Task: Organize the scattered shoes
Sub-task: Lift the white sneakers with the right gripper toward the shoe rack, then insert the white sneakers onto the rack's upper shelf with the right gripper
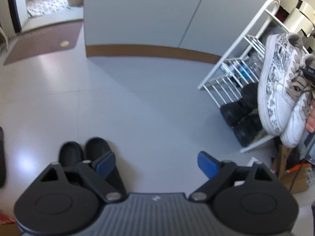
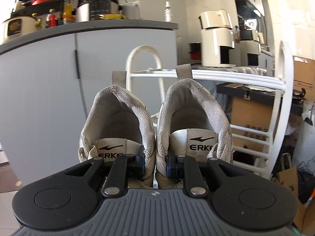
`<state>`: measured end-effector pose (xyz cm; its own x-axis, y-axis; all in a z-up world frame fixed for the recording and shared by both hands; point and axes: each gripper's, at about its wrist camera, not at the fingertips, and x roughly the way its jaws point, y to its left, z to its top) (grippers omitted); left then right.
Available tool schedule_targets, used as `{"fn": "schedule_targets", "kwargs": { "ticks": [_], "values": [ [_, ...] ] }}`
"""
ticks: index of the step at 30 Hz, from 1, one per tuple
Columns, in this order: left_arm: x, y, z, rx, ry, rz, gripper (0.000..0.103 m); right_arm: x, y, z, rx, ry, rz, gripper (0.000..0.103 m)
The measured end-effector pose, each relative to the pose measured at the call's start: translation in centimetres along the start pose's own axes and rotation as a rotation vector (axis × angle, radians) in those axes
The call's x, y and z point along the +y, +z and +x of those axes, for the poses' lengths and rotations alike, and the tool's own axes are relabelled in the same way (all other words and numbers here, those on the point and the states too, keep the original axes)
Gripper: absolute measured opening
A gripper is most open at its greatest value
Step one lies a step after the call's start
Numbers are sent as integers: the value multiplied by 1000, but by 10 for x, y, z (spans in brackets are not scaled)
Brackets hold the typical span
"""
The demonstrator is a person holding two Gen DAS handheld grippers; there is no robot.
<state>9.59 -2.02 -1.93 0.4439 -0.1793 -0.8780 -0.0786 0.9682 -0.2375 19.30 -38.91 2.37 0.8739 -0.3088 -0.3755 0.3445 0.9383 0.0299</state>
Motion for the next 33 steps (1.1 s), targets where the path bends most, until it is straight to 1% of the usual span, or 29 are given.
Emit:
{"fn": "schedule_targets", "kwargs": {
  "ticks": [5,9,13,16,18,21,25,29,33],
  "values": [
    [-5,5,5,5,-10,33,92,-23,0,21,17,-77,52,20],
    [-7,8,3,-13,-47,42,92,-35,2,37,36,-129,106,20],
    [-12,8,3,-11,-68,47,92,-36,2,52,26,-160,101,21],
    [-17,7,1,-6,-89,55,92,-35,0,63,38,-165,104,21],
    [-20,5,-1,-10,-97,74,92,-36,2,70,45,-184,127,20],
    [-24,5,-2,-19,-94,101,93,-37,8,76,35,-233,154,21],
    [-22,6,3,-3,-88,85,93,-41,21,86,38,-290,191,21],
    [-24,6,1,-4,-106,83,93,-54,27,98,66,-371,267,21],
    [-23,6,2,8,-125,75,93,-63,32,106,61,-432,280,21]
  ]
}}
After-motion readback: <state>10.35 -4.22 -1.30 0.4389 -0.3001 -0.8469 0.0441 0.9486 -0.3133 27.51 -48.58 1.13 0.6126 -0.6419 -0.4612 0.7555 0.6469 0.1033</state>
